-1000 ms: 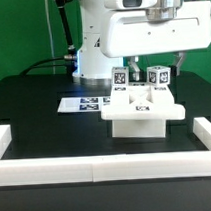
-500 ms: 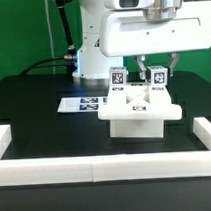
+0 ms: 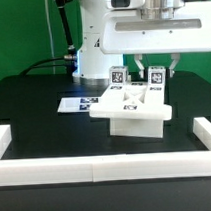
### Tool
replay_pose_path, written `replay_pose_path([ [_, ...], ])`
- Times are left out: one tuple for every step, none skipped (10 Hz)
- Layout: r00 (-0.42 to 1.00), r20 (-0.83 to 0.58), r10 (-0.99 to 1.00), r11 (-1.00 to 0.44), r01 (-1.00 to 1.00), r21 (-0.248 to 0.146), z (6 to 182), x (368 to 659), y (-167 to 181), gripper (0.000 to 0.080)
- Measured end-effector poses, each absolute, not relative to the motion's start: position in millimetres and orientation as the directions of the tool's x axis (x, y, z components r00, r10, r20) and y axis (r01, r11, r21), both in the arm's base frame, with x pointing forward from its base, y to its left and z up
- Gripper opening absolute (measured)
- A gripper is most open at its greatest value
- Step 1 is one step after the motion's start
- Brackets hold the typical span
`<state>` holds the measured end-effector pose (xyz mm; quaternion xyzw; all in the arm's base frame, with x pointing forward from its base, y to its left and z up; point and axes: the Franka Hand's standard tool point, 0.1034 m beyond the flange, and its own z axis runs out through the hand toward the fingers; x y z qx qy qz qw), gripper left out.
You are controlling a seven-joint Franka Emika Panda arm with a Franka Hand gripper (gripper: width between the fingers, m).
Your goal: Assemble chair
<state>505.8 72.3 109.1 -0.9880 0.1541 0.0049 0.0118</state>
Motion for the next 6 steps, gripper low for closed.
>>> replay_pose_path([
  [0.925, -0.015, -0.379, -0.925, -0.379, -0.021, 109.1, 505.8, 72.6, 0.0285],
  [0.904, -0.016, -0.426, -0.904, -0.427, -0.021, 109.1, 505.7, 73.0, 0.0285],
  [0.891, -0.017, -0.453, -0.891, -0.453, -0.02, 109.0, 505.6, 73.2, 0.0286],
  [0.895, -0.017, -0.446, -0.895, -0.446, -0.02, 109.0, 505.7, 73.1, 0.0286],
  [0.895, -0.017, -0.446, -0.895, -0.446, -0.02, 109.0, 505.7, 73.1, 0.0499],
  [0.895, -0.017, -0.446, -0.895, -0.446, -0.02, 109.0, 505.7, 73.1, 0.0499],
])
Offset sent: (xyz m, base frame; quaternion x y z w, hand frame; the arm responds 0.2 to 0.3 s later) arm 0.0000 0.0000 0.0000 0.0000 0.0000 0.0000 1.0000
